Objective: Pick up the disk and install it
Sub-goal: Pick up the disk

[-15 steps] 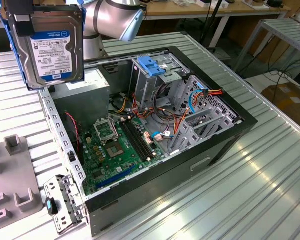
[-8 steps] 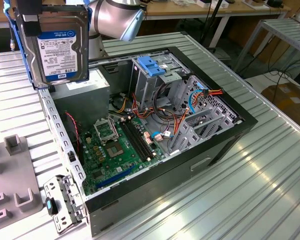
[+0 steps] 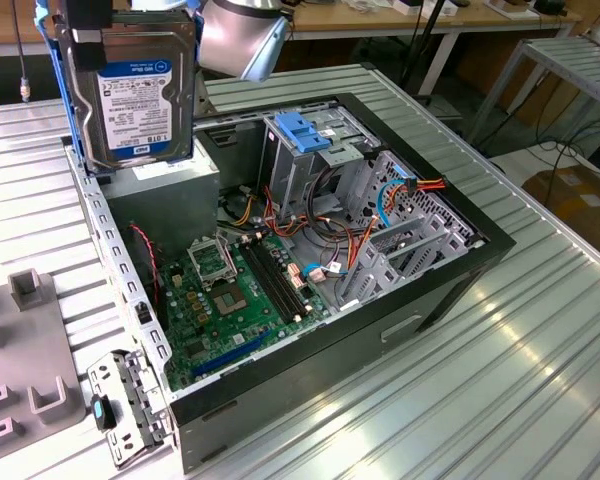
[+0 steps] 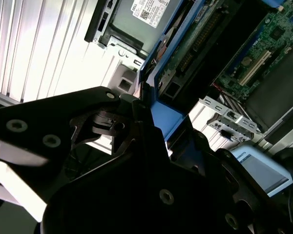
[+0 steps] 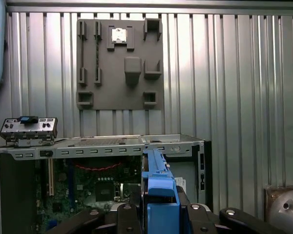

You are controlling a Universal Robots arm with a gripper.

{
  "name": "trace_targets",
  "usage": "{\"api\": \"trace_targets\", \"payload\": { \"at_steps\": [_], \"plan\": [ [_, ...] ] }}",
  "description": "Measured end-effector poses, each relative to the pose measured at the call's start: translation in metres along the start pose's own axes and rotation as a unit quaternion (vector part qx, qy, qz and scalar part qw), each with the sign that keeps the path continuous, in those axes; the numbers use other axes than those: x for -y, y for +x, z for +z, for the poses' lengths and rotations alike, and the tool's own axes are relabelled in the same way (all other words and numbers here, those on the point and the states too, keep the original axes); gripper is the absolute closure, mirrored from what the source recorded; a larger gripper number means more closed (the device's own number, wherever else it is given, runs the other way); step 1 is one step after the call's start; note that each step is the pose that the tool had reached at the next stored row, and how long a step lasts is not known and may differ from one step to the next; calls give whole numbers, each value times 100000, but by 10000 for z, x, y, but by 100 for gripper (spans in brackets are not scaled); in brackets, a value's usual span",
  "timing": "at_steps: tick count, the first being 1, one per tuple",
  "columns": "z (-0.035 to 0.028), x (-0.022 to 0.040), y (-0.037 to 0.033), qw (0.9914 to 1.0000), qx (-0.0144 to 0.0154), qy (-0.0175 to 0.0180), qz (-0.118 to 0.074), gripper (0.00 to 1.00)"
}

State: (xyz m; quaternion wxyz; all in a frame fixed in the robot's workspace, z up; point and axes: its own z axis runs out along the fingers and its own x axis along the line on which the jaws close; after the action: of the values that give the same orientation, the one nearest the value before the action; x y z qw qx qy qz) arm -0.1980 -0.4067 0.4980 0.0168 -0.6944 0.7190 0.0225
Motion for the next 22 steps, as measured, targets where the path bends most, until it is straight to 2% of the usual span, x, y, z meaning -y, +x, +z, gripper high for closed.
{"api": "trace_targets", "payload": {
  "at_steps": [7,15,18,22],
  "plan": [
    [-1,146,2,100000,-1,-2,-1,63],
    [-2,282,5,100000,-3,-2,-2,63],
    [-1,324,7,100000,0,-1,-2,63],
    [-2,331,7,100000,-2,-1,-1,63]
  ]
}}
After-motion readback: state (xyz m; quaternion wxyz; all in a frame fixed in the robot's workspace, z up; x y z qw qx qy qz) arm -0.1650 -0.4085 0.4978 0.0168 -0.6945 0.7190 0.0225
